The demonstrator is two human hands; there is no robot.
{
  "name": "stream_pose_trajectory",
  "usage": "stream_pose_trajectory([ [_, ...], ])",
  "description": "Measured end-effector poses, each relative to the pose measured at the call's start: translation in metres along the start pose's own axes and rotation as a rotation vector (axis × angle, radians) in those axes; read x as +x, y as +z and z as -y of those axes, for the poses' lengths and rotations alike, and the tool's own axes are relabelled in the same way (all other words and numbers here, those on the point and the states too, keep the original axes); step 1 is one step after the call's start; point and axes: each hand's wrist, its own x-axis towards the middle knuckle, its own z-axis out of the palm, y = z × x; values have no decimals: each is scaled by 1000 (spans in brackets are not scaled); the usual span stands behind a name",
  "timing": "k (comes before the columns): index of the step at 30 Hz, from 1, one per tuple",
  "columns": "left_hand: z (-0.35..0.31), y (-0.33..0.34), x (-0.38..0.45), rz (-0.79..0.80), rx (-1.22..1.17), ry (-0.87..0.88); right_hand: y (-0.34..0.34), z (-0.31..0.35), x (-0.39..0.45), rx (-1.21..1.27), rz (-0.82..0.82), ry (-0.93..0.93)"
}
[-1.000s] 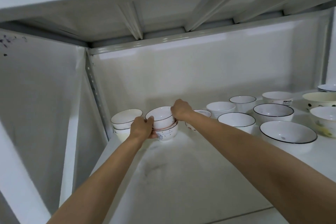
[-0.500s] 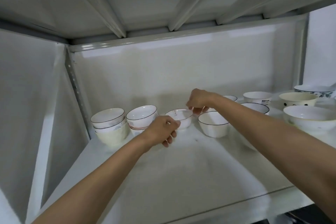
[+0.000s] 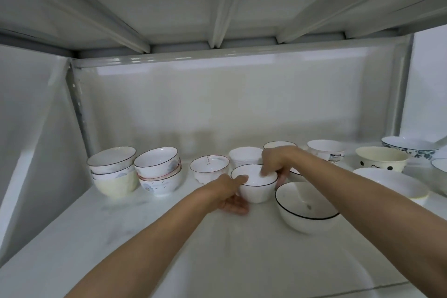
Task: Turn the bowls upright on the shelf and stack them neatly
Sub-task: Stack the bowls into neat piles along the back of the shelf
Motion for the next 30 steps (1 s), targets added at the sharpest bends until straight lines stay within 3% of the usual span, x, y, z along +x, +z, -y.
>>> stream_pose_trajectory([
  [6,-4,1,-3,-104,-24,4,-11,0,1,117,76,-92],
  [10,-21,-12,-9,-280,-58,78,-24,15,4,254,-1,-201],
  [16,-33,-38,-20,-540,-231,250,-27,55,12,466,-254,-357],
  [22,-26,-48,-12,-671,-273,267,-12,79,31,457,-333,-369],
  [30,-8,-55,1,-677,-123,181,4,86,53,277,-389,-347],
])
